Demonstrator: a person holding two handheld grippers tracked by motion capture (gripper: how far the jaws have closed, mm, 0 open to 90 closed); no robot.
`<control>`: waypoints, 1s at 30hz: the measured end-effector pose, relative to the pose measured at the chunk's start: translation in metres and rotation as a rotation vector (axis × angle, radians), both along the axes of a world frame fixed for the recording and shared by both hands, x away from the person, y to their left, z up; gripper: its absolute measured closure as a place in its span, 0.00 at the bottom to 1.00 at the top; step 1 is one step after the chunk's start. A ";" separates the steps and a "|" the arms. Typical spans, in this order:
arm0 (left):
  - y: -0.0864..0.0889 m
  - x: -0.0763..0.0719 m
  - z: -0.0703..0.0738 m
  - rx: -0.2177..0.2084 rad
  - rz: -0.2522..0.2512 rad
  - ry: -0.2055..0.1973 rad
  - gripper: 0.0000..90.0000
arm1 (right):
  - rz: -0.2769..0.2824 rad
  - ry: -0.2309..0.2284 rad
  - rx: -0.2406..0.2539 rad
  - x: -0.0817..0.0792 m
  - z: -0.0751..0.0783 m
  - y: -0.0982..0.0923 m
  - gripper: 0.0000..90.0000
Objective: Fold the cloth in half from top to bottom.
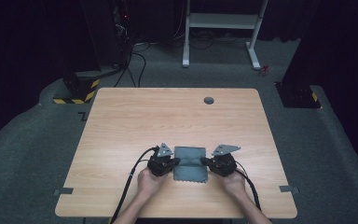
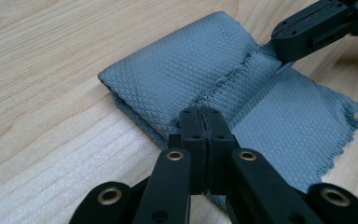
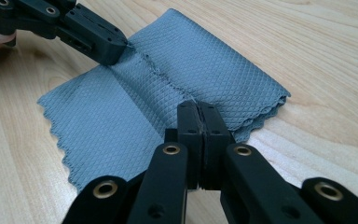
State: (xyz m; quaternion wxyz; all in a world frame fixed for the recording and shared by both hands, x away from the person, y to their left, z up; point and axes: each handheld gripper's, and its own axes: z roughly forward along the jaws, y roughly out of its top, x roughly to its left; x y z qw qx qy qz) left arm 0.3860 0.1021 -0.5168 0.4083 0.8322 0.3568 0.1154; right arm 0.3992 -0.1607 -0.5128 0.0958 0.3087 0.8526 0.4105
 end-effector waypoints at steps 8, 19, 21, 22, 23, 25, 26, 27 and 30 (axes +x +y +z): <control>-0.002 -0.006 0.002 0.013 -0.012 -0.014 0.99 | 0.009 -0.011 -0.006 -0.006 0.001 0.000 0.99; -0.002 -0.017 -0.001 0.011 -0.024 -0.030 0.99 | 0.030 -0.019 -0.006 -0.021 -0.001 -0.003 0.99; -0.004 -0.018 0.000 0.019 -0.028 -0.040 0.98 | 0.027 -0.017 -0.012 -0.023 -0.003 -0.003 0.99; -0.004 -0.019 0.000 0.032 -0.034 -0.045 0.98 | 0.028 -0.017 -0.013 -0.023 -0.003 -0.003 0.99; -0.004 -0.021 0.000 0.032 -0.035 -0.044 0.98 | 0.033 -0.021 -0.012 -0.024 -0.003 -0.003 0.99; -0.003 -0.023 0.001 0.029 -0.038 -0.048 0.98 | 0.035 -0.023 -0.013 -0.026 -0.003 -0.003 0.99; -0.003 -0.024 0.001 0.021 -0.036 -0.047 0.98 | 0.037 -0.026 -0.014 -0.027 -0.003 -0.003 0.99; -0.003 -0.025 0.001 0.017 -0.039 -0.048 0.98 | 0.037 -0.026 -0.014 -0.028 -0.003 -0.004 0.99; -0.004 -0.030 0.000 0.023 -0.044 -0.051 0.98 | 0.038 -0.022 -0.013 -0.030 -0.003 -0.005 0.99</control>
